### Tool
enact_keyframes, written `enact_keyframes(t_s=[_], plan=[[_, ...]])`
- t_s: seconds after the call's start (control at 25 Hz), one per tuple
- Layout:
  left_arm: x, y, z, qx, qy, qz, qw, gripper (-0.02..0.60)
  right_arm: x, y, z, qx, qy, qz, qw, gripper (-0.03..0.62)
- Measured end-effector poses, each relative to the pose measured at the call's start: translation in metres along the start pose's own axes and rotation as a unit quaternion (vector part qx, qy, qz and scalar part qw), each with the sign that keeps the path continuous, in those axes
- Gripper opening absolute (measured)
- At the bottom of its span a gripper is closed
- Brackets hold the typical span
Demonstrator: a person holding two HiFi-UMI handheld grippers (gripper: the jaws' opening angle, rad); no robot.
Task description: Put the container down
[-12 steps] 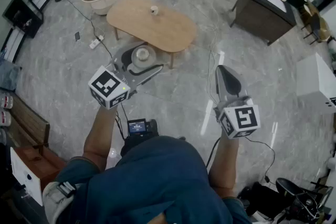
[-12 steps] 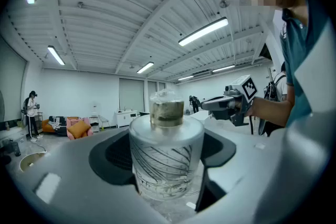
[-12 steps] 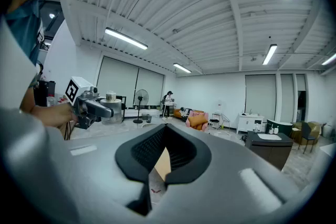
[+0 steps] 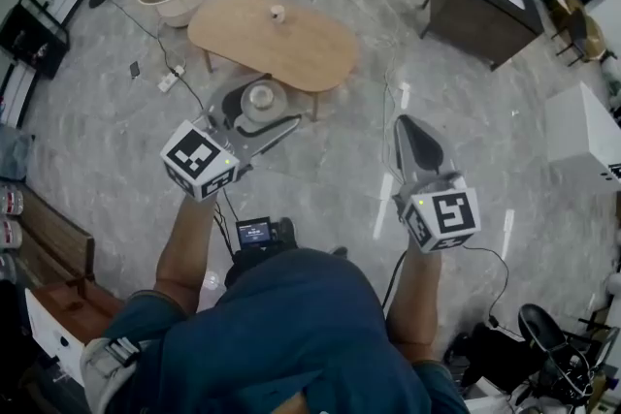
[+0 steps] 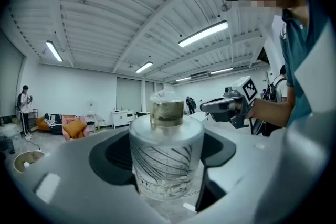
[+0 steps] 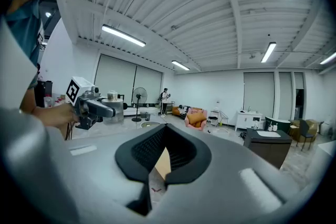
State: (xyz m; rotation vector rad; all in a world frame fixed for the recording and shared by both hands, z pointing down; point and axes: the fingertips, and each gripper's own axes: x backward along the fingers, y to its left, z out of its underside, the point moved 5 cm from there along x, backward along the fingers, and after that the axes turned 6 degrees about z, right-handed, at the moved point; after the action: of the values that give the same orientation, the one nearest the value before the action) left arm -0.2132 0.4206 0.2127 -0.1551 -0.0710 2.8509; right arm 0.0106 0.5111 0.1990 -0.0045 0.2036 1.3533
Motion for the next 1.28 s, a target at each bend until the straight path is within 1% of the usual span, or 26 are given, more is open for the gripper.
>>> enact_keyframes(t_s=[0.16, 0.4, 0.64, 0.76, 0.88, 1.12, 1.28], plan=[[0.001, 0.015, 0.006, 0.003, -0.004, 0.012, 0.9999, 0.334, -0.014, 0.008, 0.0, -0.007, 0.001, 0.006, 1.0, 0.008], [0.009, 0.037, 0.014, 0.004, -0.012, 0.026, 0.9996, 0.333, -0.032, 0.022, -0.005, -0.037, -0.027, 0.011, 0.999, 0.011], [0.007, 0.056, 0.02, 0.013, -0.016, 0.022, 0.9996, 0.334, -0.049, 0.02, -0.006, -0.032, -0.016, 0.013, 0.999, 0.011], [-0.002, 0.065, 0.022, 0.015, -0.012, 0.017, 0.9997, 0.334, -0.061, 0.009, -0.002, -0.033, -0.015, 0.014, 0.999, 0.01], [-0.013, 0.073, 0.027, 0.017, -0.003, 0.009, 0.9998, 0.334, -0.08, -0.006, 0.004, -0.04, -0.016, 0.005, 0.999, 0.011], [-0.043, 0.095, 0.031, 0.022, 0.014, -0.016, 0.9995, 0.333, -0.13, -0.04, 0.006, -0.045, -0.022, -0.032, 0.998, 0.01], [-0.077, 0.11, 0.025, 0.023, 0.021, -0.03, 0.9991, 0.333, -0.166, -0.072, 0.003, -0.05, -0.024, -0.061, 0.997, 0.011]])
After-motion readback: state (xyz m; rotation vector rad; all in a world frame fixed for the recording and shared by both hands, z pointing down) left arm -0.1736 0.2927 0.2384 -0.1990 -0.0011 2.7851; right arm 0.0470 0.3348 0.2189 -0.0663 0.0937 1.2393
